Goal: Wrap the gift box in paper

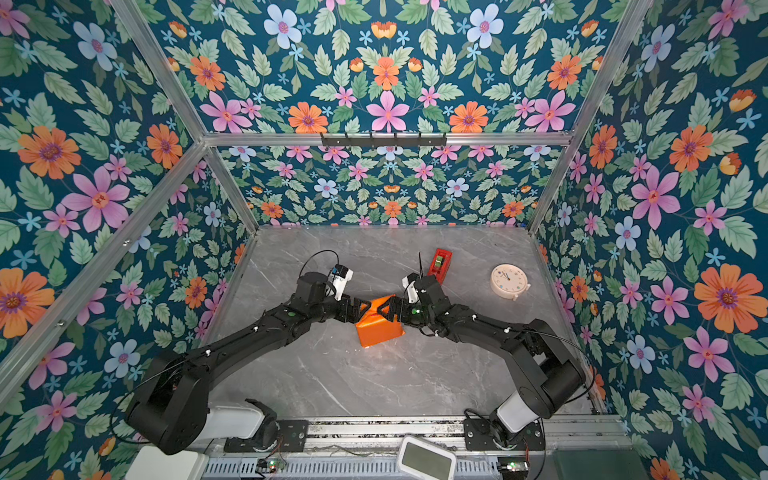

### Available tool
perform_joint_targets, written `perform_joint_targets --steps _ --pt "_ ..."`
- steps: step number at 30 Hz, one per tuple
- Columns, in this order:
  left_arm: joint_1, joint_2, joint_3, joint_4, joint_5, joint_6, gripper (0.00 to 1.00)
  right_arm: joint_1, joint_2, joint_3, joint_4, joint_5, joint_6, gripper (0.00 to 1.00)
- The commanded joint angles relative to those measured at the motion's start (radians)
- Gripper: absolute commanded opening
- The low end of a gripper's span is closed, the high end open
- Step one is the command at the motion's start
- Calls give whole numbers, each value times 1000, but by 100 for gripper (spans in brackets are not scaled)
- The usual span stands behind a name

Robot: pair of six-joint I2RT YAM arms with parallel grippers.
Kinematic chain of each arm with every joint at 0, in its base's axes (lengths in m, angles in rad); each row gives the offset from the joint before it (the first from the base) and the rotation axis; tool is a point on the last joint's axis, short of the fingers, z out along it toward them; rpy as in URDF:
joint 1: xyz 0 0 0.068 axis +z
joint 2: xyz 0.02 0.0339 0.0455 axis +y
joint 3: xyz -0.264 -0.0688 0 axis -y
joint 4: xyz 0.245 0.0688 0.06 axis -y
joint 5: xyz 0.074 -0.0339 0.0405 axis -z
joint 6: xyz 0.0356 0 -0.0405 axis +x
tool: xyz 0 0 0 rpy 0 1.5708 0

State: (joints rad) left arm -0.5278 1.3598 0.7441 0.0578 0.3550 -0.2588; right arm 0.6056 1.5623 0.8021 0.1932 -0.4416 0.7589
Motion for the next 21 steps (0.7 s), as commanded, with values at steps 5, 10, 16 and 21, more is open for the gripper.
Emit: perform_joint_targets --steps 5,10,16,21 --pt "1 5 -33 -42 26 10 90 3 -1 29 -122 6 -11 90" --pt "1 -2 -48 -42 22 22 90 0 -28 86 -195 34 -16 96" --pt "1 1 -49 -38 22 30 89 2 -47 106 -230 33 -23 99" --pt "1 9 -49 -33 22 27 89 8 -35 108 -240 11 -26 99"
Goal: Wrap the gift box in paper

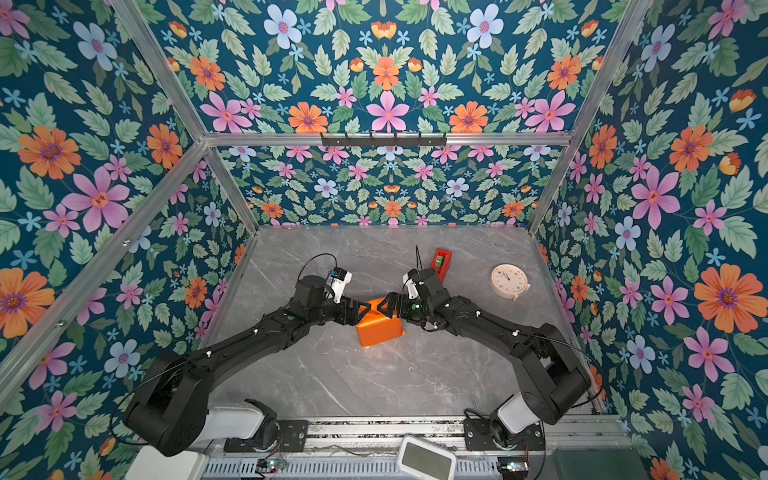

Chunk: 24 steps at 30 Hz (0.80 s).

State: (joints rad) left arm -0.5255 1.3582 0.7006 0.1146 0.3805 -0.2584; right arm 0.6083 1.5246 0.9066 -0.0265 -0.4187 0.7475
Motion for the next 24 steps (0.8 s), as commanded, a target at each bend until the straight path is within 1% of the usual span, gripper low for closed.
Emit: perform_joint_targets --steps 1,17,24 --pt "-1 12 -6 -89 -4 27 89 8 3 6 -23 -12 -14 99" --pt "-1 13 -13 -85 -12 27 88 38 5 -18 -50 -21 -10 99" --pt "-1 6 -6 -102 -14 43 89 39 -3 -5 -136 13 -47 98"
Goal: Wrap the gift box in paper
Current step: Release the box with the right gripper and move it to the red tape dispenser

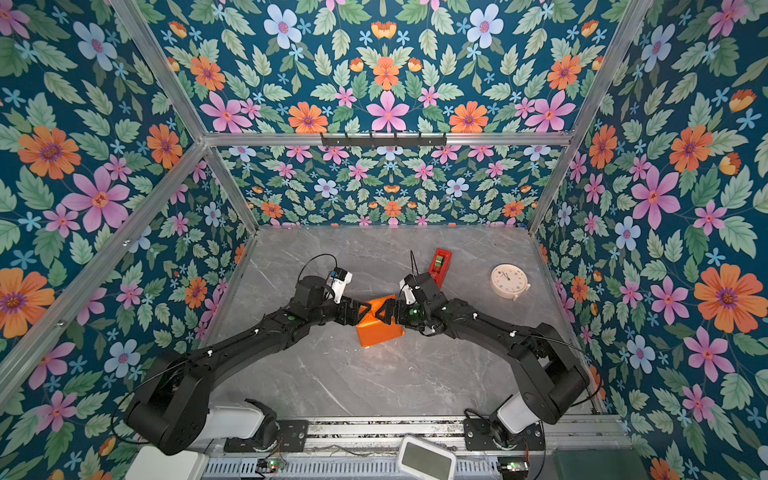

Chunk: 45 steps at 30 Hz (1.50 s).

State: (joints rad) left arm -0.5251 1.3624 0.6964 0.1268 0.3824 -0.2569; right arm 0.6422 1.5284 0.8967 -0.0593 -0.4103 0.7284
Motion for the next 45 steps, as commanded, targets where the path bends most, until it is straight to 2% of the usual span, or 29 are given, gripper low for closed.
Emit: perform_joint_targets --steps 1,12,18,21,25,28,39,45 --pt "-1 2 0 -121 -17 47 88 4 -16 12 -119 13 -34 97" --pt "-2 3 -4 -130 -38 93 88 -40 -120 64 -219 8 -97 97" --pt "-1 0 -6 -129 -32 95 87 -203 -155 65 -239 -63 -90 96" --pt "-1 1 -6 -128 -30 96 87 -309 -139 88 -248 -88 -81 92" --pt "-1 4 -5 -127 -23 94 87 -446 -77 124 -226 -117 -73 83" --pt "-1 2 -6 -125 -23 94 87 -498 -2 168 -206 -128 -71 75" --pt "-1 6 -5 -124 -13 93 87 -527 258 352 -187 -121 -109 54" --pt "-1 10 2 -130 -14 94 87 -536 344 393 -149 -177 -97 48"
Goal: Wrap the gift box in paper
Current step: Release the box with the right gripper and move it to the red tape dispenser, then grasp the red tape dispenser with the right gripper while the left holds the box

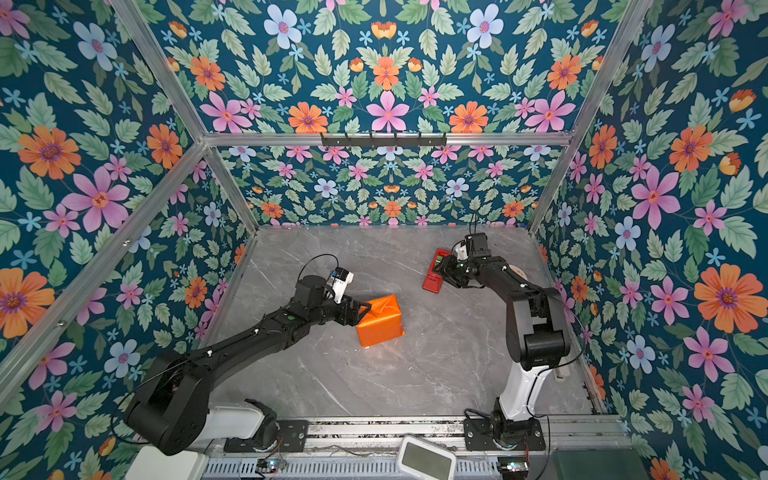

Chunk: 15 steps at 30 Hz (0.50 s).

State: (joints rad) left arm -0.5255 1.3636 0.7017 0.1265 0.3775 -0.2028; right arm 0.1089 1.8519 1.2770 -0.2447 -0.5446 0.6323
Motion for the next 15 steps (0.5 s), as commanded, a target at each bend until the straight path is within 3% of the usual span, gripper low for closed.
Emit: perform_joint_targets --steps 1,15 --pt "-1 9 -4 -130 -8 40 87 -6 31 19 36 -49 1 48" --pt "-1 4 -6 -131 -9 39 86 -20 117 40 79 -91 29 40"
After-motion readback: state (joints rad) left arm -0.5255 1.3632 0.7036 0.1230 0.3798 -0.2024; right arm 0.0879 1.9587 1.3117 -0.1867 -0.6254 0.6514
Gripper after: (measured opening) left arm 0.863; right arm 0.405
